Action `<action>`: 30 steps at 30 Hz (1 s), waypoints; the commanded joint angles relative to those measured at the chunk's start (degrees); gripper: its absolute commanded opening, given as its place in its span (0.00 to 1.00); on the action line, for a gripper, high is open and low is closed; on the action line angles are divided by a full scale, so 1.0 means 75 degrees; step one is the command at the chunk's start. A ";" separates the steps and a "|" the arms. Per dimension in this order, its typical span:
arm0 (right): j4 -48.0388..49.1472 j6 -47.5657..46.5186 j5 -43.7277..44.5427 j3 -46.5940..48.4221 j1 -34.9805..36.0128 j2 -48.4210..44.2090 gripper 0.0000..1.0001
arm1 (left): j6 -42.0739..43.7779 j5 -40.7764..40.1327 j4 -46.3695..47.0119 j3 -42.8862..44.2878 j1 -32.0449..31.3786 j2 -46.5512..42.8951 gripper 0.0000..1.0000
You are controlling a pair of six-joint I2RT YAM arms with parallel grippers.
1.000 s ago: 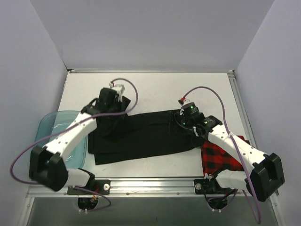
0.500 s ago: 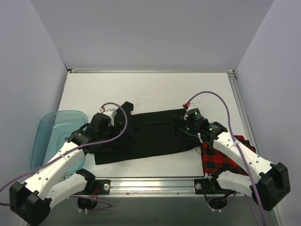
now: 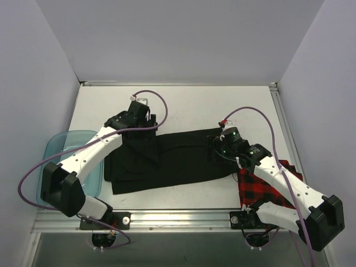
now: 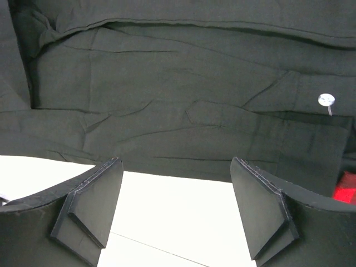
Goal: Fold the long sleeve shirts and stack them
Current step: Fold the shirt
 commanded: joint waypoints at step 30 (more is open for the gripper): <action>-0.0528 0.0443 0.0325 -0.0949 -0.0057 -0.1522 0.78 | 0.1011 -0.1685 -0.0270 0.4814 0.0257 0.5384 0.00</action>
